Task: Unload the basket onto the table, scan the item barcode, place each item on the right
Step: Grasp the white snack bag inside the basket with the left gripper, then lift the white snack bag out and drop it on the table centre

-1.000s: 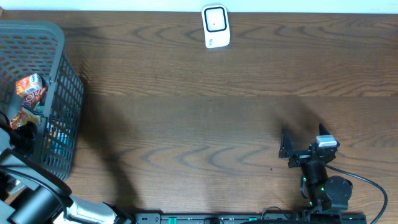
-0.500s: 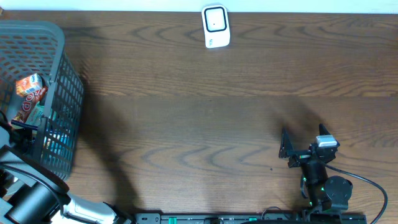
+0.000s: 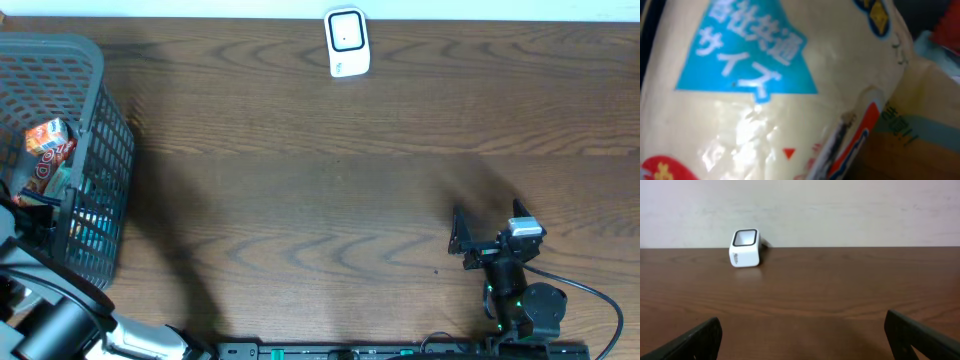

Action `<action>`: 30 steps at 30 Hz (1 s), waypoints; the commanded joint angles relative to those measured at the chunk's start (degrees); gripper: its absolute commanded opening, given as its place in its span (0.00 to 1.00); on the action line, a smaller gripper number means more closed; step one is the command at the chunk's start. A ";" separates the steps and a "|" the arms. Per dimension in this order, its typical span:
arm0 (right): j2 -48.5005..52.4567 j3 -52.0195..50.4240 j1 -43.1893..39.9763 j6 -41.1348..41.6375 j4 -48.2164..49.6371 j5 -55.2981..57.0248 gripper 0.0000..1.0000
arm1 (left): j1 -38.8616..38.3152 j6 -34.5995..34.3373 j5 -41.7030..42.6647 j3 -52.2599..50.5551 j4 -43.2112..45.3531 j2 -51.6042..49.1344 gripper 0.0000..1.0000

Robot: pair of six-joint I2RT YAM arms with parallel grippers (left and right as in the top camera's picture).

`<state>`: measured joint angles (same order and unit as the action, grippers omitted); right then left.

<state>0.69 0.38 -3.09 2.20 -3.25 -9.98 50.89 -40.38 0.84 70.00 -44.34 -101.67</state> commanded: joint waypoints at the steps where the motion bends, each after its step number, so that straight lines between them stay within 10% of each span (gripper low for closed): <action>1: -0.35 -0.04 0.04 0.52 -0.28 0.61 0.99 | -0.13 2.01 2.89 0.00 0.17 6.80 0.07; 10: -0.35 -0.04 0.04 0.52 -0.31 0.61 0.99 | -0.24 2.03 4.17 0.00 4.02 24.06 0.07; 30: -0.35 -0.04 0.04 0.52 -0.28 0.61 0.99 | -4.46 9.92 37.79 0.00 24.68 38.32 0.07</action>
<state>0.69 0.38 -3.09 2.20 -3.25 -9.98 48.75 -34.85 32.47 69.73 -21.41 -64.64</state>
